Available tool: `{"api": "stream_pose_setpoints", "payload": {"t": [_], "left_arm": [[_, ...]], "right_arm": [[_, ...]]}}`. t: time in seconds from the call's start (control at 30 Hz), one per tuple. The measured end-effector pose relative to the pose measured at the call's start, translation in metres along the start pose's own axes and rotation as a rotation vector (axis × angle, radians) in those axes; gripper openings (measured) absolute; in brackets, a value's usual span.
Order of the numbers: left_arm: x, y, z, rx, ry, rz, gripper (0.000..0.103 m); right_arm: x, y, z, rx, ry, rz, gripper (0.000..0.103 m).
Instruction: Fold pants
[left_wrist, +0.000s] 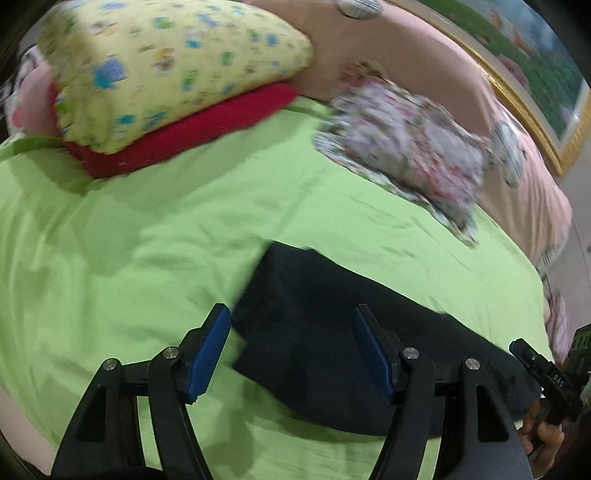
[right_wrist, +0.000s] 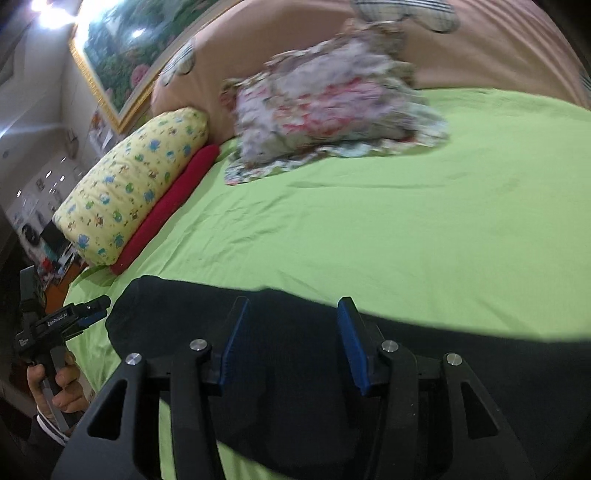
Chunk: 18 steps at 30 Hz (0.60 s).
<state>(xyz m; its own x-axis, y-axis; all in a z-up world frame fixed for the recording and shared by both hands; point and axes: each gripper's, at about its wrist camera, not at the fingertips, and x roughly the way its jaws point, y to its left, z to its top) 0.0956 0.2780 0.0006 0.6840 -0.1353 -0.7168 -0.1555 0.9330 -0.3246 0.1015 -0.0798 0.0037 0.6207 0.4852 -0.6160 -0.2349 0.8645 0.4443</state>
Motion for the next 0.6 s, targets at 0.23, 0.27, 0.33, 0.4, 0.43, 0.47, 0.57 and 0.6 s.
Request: {"api": "stream_pose_setpoints", "payload": {"t": [0.23, 0.27, 0.33, 0.4, 0.43, 0.47, 0.57, 0.6], "left_arm": [[0.014, -0.08, -0.013, 0.16, 0.069, -0.125, 0.071], [0.017, -0.092, -0.016, 0.184, 0.079, -0.142, 0.072], [0.018, -0.114, -0.023, 0.223, 0.094, -0.17, 0.072], [0.02, -0.134, -0.03, 0.256, 0.107, -0.195, 0.073], [0.021, -0.143, -0.033, 0.268, 0.115, -0.207, 0.073], [0.022, -0.152, -0.036, 0.28, 0.121, -0.22, 0.073], [0.026, -0.179, -0.045, 0.325, 0.157, -0.264, 0.074], [0.027, -0.19, -0.048, 0.34, 0.171, -0.279, 0.074]], "right_arm": [[-0.068, -0.053, -0.036, 0.133, -0.034, -0.093, 0.05], [-0.076, -0.059, -0.042, 0.148, -0.039, -0.108, 0.05], [-0.094, -0.072, -0.054, 0.174, -0.059, -0.137, 0.05], [-0.11, -0.084, -0.064, 0.197, -0.075, -0.169, 0.05], [-0.117, -0.089, -0.068, 0.209, -0.084, -0.178, 0.05], [-0.124, -0.094, -0.073, 0.225, -0.092, -0.19, 0.05], [-0.142, -0.111, -0.084, 0.271, -0.117, -0.226, 0.05], [-0.148, -0.117, -0.088, 0.285, -0.124, -0.238, 0.05]]}}
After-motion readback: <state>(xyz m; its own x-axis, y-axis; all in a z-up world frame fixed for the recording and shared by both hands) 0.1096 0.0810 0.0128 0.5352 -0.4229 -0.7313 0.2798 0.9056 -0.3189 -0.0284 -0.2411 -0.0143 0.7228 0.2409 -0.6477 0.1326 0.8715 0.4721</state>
